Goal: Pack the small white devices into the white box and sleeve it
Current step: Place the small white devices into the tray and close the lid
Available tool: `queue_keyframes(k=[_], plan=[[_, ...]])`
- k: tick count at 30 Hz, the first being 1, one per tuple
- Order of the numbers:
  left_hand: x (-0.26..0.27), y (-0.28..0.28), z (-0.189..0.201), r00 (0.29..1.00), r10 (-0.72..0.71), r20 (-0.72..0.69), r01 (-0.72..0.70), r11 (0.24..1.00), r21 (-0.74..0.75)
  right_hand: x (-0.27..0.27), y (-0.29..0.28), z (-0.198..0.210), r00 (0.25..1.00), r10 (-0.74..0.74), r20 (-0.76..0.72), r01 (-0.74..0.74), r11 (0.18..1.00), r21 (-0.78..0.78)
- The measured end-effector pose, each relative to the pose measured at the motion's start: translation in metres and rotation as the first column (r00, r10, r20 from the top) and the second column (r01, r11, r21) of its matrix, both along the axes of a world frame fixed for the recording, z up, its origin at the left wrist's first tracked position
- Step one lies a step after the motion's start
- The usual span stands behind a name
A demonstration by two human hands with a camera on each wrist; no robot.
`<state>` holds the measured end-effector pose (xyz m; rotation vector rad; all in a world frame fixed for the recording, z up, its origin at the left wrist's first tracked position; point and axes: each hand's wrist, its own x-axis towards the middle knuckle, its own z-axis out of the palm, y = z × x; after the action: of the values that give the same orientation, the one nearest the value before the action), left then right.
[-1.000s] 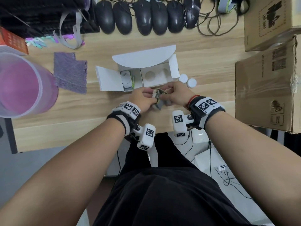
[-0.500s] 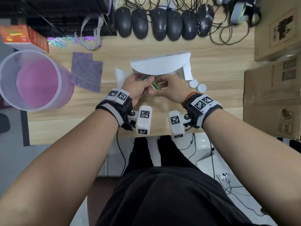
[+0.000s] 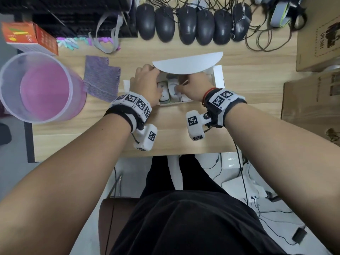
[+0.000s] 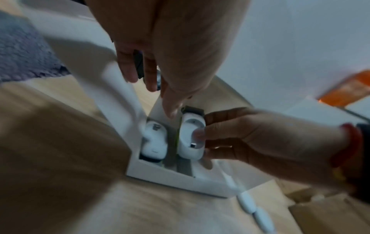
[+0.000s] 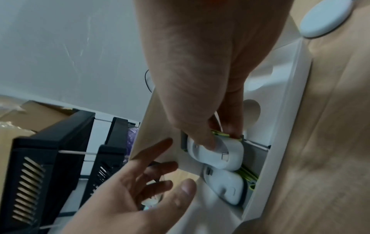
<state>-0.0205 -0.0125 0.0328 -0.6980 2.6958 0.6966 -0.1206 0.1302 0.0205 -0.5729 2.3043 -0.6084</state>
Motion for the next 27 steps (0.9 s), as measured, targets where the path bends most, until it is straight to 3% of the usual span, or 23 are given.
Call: queue_keyframes(k=[2, 8, 13, 23, 27], plan=[[0.002, -0.001, -0.005, 0.997, -0.054, 0.062, 0.058, 0.996, -0.069, 0.002, -0.004, -0.005, 0.999, 0.023, 0.029, -0.023, 1.0, 0.019], [-0.001, -0.006, -0.017, 0.982, -0.112, 0.155, 0.115, 0.993, -0.01, 0.005, -0.006, -0.011, 0.995, 0.095, 0.041, -0.096, 0.995, 0.007], [0.004, -0.006, -0.03, 0.95, -0.186, 0.25, 0.21, 0.975, -0.071, 0.004, -0.004, -0.019, 0.989, 0.107, -0.1, -0.105, 0.994, 0.024], [0.007, -0.005, -0.026, 0.947, -0.214, 0.238, 0.233, 0.971, -0.056, 0.0, -0.006, -0.029, 0.955, 0.257, -0.152, -0.236, 0.962, 0.14], [0.006, -0.004, -0.023, 0.95, -0.2, 0.239, 0.212, 0.977, -0.026, -0.003, -0.006, -0.027, 0.956, 0.216, -0.199, -0.186, 0.97, 0.156]])
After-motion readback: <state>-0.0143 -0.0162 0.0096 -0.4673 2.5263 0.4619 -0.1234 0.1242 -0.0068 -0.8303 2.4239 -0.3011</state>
